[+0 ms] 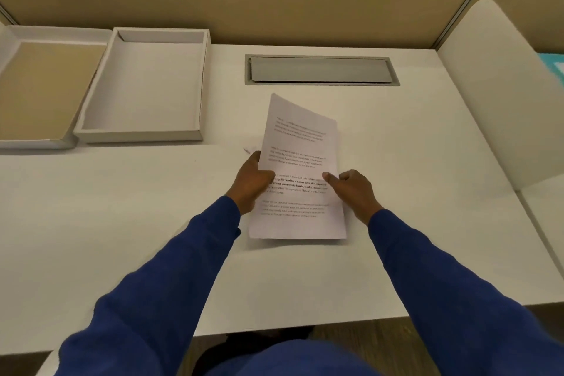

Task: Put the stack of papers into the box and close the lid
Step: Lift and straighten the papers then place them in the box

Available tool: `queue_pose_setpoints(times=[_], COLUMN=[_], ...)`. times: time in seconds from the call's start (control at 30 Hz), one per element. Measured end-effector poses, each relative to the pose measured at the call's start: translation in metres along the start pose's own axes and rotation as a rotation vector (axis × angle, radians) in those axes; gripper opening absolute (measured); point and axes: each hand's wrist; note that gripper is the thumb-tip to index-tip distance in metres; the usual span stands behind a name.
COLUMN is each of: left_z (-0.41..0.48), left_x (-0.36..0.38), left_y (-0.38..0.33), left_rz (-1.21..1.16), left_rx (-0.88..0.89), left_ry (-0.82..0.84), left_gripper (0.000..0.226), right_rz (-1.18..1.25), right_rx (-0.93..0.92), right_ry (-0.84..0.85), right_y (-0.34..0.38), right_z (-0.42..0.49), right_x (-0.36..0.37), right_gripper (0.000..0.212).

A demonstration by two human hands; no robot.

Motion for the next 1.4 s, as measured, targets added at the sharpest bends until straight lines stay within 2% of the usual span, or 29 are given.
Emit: queue_pose_setpoints(times=[0.03,0.13,0.23,0.43,0.57,0.67,0.77,0.9,1.0,1.4], left_z=[-0.005,-0.022,-0.033,-0.038,-0.038,-0.037,-0.032,-0.029,-0.03,-0.032], left_x=[0.001,0.001,0.0,0.006,0.012,0.017,0.018,0.02,0.023,0.027], left_y=[0.003,0.011,0.013,-0.002,-0.002,0.013,0.023,0.013,0.006,0.013], left_rz=[-0.037,-0.135,-0.189,-0.05,-0.02,0.016,-0.004,-0.069,-0.075,-0.061], left_rx=[0.018,0.068,0.162,0.425,0.5,0.485,0.439,0.428,0.423,0.412], left_ry=[-0.003,-0.013,-0.058,-0.254,-0.417,-0.457,-0.47,-0.486,-0.495,-0.53], left_gripper=[0.052,0.055,0.056,0.047,0.051,0.044,0.054,0.048,0.042,0.05], right_rz=[0.098,0.477,0.633,0.658,0.648,0.586,0.57,0.608,0.652,0.551], right_rx=[0.0,0.035,-0.069,-0.34,-0.46,-0.455,-0.436,-0.424,-0.433,-0.494], right_ry=[0.004,0.119,0.304,0.249,0.194,0.157,0.109,0.091,0.077,0.062], right_y=[0.002,0.012,0.024,0.05,0.047,0.03,0.023,0.029,0.035,0.032], right_z=[0.0,-0.006,-0.014,-0.043,-0.063,-0.068,-0.068,-0.064,-0.064,-0.062], right_x=[-0.003,-0.013,-0.026,-0.033,-0.028,-0.019,-0.013,-0.012,-0.014,-0.01], right_gripper=[0.048,0.079,0.056,0.036,0.031,0.037,0.047,0.038,0.04,0.044])
Point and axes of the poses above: each hand's wrist, its own z-axis towards the middle knuckle, its own x-axis out of the palm, y = z × x, and after that the axes turned 10 degrees about z, right-handed
